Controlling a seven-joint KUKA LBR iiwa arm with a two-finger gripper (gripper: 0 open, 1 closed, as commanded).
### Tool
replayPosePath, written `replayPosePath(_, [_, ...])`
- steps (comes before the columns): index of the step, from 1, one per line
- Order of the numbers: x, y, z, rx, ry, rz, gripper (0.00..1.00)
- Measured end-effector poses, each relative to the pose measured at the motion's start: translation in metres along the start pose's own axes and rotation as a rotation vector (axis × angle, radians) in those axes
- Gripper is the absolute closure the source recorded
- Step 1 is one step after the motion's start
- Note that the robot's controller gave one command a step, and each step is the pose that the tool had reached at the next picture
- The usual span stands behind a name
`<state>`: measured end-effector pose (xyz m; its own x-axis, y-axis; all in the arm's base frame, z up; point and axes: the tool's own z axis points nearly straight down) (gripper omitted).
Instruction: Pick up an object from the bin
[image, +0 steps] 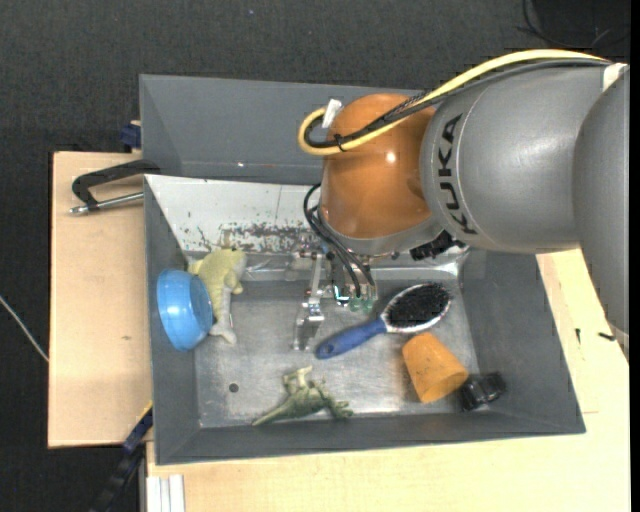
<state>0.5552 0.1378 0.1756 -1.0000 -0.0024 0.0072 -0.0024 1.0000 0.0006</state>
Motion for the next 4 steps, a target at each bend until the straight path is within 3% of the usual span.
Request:
replayPosePath(1, [-0.003,-0.07,0.083,0.003,-0.002,-0.267,0.0])
replayPosePath(2, [-0.006,-0.065,0.078,-0.003,-0.013,-0.27,1.0])
replayPosePath(3, [-0.02,-0.08,-0.042,0.002,-0.023,-0.309,1.0])
replayPosePath(4, [0.004,-0.054,-0.04,-0.001,-0.008,-0.26,1.0])
